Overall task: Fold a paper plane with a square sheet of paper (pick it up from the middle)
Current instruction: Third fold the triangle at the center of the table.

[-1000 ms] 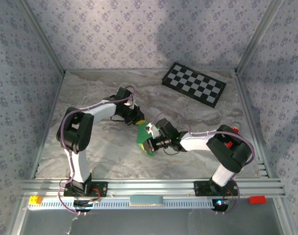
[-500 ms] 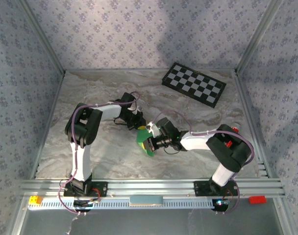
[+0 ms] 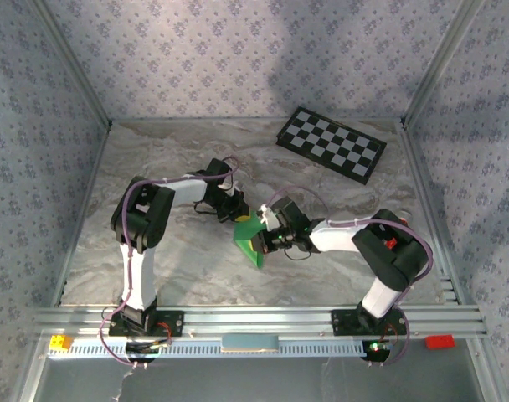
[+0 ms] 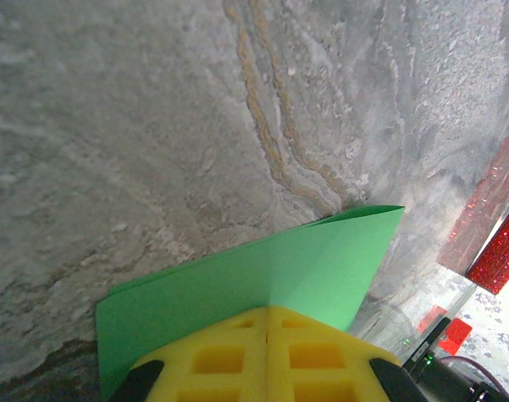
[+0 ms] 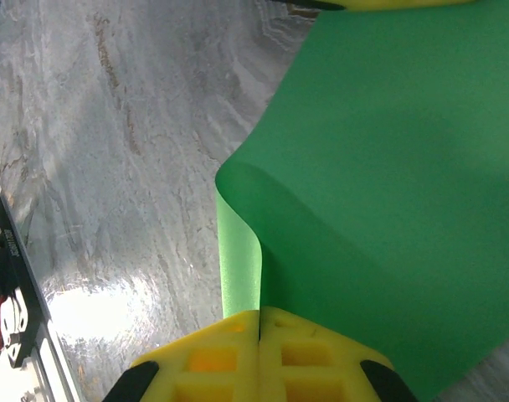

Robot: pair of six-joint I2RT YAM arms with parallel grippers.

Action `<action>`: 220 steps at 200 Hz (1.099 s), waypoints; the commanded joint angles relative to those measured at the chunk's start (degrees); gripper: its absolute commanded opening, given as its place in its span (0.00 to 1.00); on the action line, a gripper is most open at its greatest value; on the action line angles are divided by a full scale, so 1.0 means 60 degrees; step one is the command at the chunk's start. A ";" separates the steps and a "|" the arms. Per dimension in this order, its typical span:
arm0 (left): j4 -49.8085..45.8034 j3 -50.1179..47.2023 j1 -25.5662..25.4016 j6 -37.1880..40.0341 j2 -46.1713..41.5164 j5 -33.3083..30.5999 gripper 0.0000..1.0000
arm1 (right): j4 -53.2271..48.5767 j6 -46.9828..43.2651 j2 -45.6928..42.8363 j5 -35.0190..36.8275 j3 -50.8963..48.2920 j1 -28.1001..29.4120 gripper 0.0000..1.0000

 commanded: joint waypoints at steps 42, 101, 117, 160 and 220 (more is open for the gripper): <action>-0.0477 -0.0378 -0.0049 0.0173 0.0225 -0.0526 0.04 | -0.0611 -0.0213 0.0124 0.0442 0.0264 -0.0213 0.00; -0.0491 -0.0404 -0.0042 0.0160 0.0222 -0.0528 0.04 | -0.0756 -0.0225 0.0087 0.0646 0.0254 -0.0217 0.00; -0.0490 -0.0393 -0.0039 0.0162 0.0218 -0.0522 0.04 | -0.0766 -0.0229 0.0052 0.0745 0.0239 -0.0217 0.00; -0.0506 -0.0360 -0.0044 0.0150 0.0251 -0.0501 0.03 | -0.0930 -0.0327 0.0081 0.0812 0.0364 -0.0229 0.00; -0.0509 -0.0335 -0.0051 0.0115 0.0241 -0.0503 0.03 | -0.1138 -0.0454 0.0195 0.0899 0.0559 -0.0234 0.00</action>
